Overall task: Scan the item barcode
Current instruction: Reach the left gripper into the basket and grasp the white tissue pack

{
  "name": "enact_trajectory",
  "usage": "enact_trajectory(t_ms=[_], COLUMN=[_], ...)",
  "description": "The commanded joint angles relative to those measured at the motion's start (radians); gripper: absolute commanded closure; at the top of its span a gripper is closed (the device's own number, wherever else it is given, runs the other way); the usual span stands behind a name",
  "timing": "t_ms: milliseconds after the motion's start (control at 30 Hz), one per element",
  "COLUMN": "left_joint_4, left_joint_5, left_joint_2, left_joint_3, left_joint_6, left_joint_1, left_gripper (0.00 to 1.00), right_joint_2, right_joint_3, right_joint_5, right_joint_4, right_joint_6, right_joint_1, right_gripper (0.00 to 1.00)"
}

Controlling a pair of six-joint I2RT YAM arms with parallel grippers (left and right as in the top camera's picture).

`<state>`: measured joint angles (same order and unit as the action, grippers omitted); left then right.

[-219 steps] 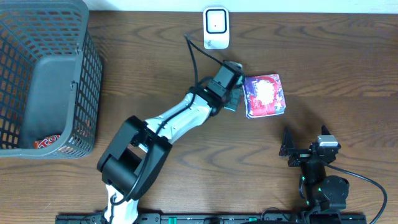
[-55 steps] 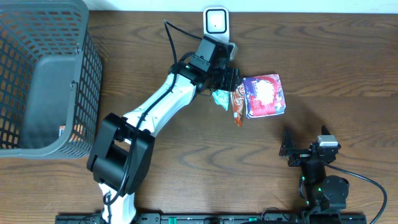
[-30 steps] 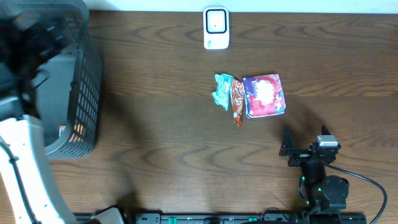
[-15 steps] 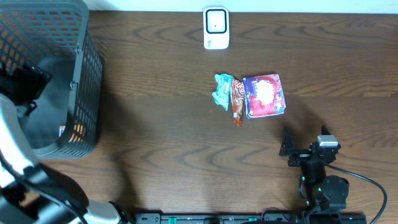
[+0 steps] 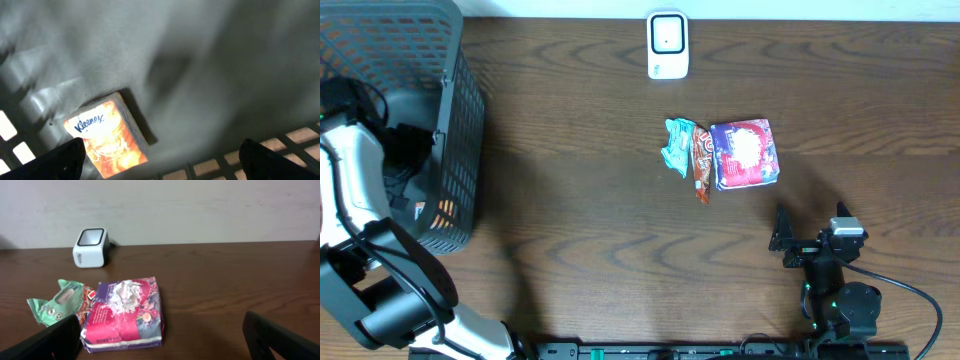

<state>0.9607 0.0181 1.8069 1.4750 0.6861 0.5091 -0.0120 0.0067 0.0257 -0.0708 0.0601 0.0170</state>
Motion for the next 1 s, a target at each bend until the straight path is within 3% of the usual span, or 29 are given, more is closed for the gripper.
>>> enact_trajectory(t_ms=[0, 400, 467, 667, 800, 867, 967], left_joint_4=[-0.008, -0.150, -0.175, -0.230, -0.244, -0.238, -0.219], left_joint_5=[-0.140, -0.158, -0.158, -0.161, -0.161, -0.161, -0.161], left_joint_2=[0.004, 0.004, 0.004, 0.004, -0.009, -0.027, -0.085], left_joint_3=[-0.057, -0.268, -0.299, -0.358, -0.321, -0.280, -0.190], left_joint_6=[0.124, 0.146, 0.146, 0.143, 0.066, 0.039, 0.021], left_joint_1=[-0.008, -0.009, -0.009, -0.008, -0.008, -0.008, -0.008], left_gripper=[0.02, 0.02, 0.12, 0.61, 0.86, 0.92, 0.92], right_joint_2=[0.005, 0.005, 0.005, 0.005, 0.005, 0.005, 0.005], right_joint_3=[0.000, 0.000, 0.000, 0.000, 0.000, 0.000, 0.000], right_joint_5=[-0.005, -0.005, -0.005, -0.005, -0.005, -0.005, -0.005], right_joint_4=[-0.005, -0.005, -0.005, -0.005, -0.005, -0.005, -0.005], right_joint_6=[0.010, 0.010, 0.010, 0.010, 0.010, 0.010, 0.010], right_joint_1=[-0.003, -0.003, -0.003, -0.003, -0.003, -0.003, -0.003], right_gripper=[0.01, 0.01, 0.01, 0.01, 0.01, 0.01, 0.01])
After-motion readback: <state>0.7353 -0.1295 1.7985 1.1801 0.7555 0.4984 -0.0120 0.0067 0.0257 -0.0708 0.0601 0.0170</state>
